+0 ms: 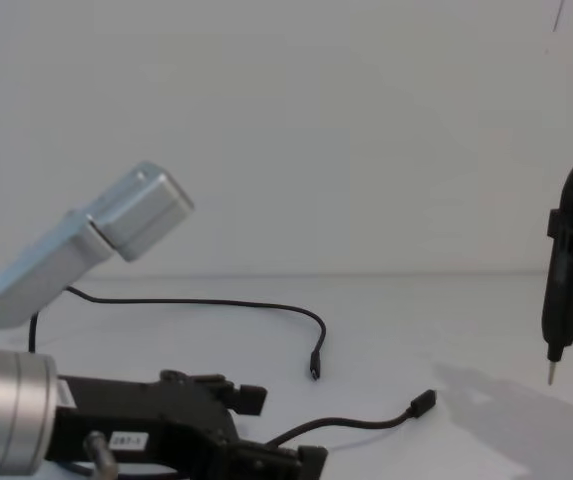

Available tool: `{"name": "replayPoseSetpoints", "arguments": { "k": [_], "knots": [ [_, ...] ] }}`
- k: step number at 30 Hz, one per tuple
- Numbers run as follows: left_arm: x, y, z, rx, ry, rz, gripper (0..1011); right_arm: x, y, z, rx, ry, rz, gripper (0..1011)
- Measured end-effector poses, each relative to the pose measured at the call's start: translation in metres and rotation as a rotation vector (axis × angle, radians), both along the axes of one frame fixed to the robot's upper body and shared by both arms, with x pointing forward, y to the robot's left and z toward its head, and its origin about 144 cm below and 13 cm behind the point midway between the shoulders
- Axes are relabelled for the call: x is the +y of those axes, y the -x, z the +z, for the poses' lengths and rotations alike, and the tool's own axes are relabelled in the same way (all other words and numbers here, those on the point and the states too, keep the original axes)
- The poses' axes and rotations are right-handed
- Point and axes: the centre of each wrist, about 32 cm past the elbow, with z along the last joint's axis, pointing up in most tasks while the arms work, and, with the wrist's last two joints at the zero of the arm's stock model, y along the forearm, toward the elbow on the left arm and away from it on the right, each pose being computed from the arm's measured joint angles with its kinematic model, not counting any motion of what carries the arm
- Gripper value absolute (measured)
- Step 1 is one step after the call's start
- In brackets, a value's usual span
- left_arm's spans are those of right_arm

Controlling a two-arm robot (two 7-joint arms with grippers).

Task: Pick up the data cable with the one hand.

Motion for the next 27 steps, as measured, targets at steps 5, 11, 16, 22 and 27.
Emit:
{"name": "replayPoseSetpoints", "arguments": {
  "k": [5,11,16,22,27],
  "knots": [
    [-0.006,-0.004,-0.004,0.009,-0.008,-0.012,897,0.000,0.000,0.000,0.000,0.000,0.000,279],
    [-0.012,-0.008,-0.008,0.014,-0.012,-0.018,765,0.000,0.000,0.000,0.000,0.000,0.000,279],
    [-0.015,-0.010,-0.009,0.014,-0.010,-0.013,607,0.000,0.000,0.000,0.000,0.000,0.000,279],
    [-0.016,-0.011,-0.010,0.007,-0.006,0.006,402,0.000,0.000,0.000,0.000,0.000,0.000,279],
    [-0.015,-0.013,-0.009,0.000,-0.003,0.026,264,0.000,0.000,0.000,0.000,0.000,0.000,279]
  ]
}}
